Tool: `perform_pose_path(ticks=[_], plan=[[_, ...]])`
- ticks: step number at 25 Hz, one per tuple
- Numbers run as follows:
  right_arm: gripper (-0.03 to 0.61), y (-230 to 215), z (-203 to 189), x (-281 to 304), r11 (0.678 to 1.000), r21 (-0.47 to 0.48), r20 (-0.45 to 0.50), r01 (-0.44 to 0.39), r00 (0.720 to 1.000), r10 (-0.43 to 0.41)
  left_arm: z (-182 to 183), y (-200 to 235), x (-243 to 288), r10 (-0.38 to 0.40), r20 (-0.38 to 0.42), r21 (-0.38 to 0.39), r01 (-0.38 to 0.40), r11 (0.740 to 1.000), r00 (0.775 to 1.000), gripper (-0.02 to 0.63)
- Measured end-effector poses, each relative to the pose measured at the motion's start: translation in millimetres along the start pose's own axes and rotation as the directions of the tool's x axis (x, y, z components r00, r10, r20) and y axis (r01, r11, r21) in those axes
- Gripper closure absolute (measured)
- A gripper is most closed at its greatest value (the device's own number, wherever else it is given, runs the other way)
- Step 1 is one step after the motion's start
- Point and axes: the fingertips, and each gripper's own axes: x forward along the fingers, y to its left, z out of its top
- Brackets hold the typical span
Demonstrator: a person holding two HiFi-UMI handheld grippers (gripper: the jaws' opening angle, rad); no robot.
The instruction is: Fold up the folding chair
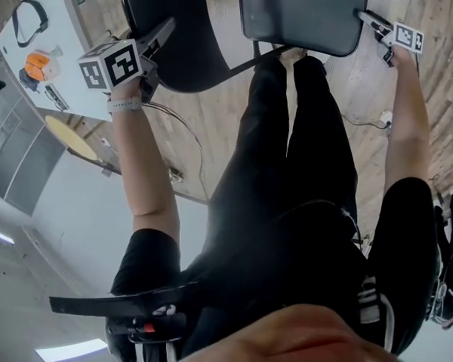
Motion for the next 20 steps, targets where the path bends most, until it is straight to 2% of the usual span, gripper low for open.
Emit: perform_pose_path(ticks=[4,8,11,12,14,15,17,18,20], plan=[[0.276,-8,-6,9,0.999,0.027,-0.05,-0.019,0.999,0.02,-3,-4,-1,-0.029,-0.019,0.012,0.029,1.0,0.999,0.533],[0.276,0,-8,25,0.985,0.085,-0.076,-0.151,0.985,0.157,0,-6,-2,-0.034,-0.033,0.011,0.034,0.999,0.999,0.552],[0.278,17,-7,33,0.954,0.106,-0.063,-0.281,0.955,0.288,0,-6,-4,-0.031,-0.035,0.011,0.032,0.999,0.999,0.554],[0.281,14,-6,33,0.956,0.092,-0.066,-0.28,0.956,0.286,0,-6,-4,-0.029,-0.034,0.012,0.03,0.999,0.999,0.554],[0.282,-7,-7,28,0.983,0.047,-0.091,-0.175,0.98,0.179,-1,-6,-4,-0.026,-0.032,0.014,0.026,1.0,0.999,0.554],[0.284,-9,-8,27,0.984,0.048,-0.088,-0.172,0.981,0.175,-1,-7,-3,-0.025,-0.032,0.015,0.026,1.0,0.999,0.554],[0.289,8,-9,32,0.956,0.098,-0.05,-0.276,0.958,0.282,-1,-8,-4,-0.026,-0.032,0.015,0.027,1.0,0.999,0.554],[0.29,13,-10,32,0.945,0.126,-0.034,-0.301,0.951,0.308,-2,-8,-5,-0.029,-0.03,0.014,0.029,0.999,0.999,0.554],[0.293,19,-11,31,0.936,0.188,-0.021,-0.299,0.951,0.308,-3,-9,-5,-0.04,-0.024,0.007,0.04,0.999,0.999,0.555]])
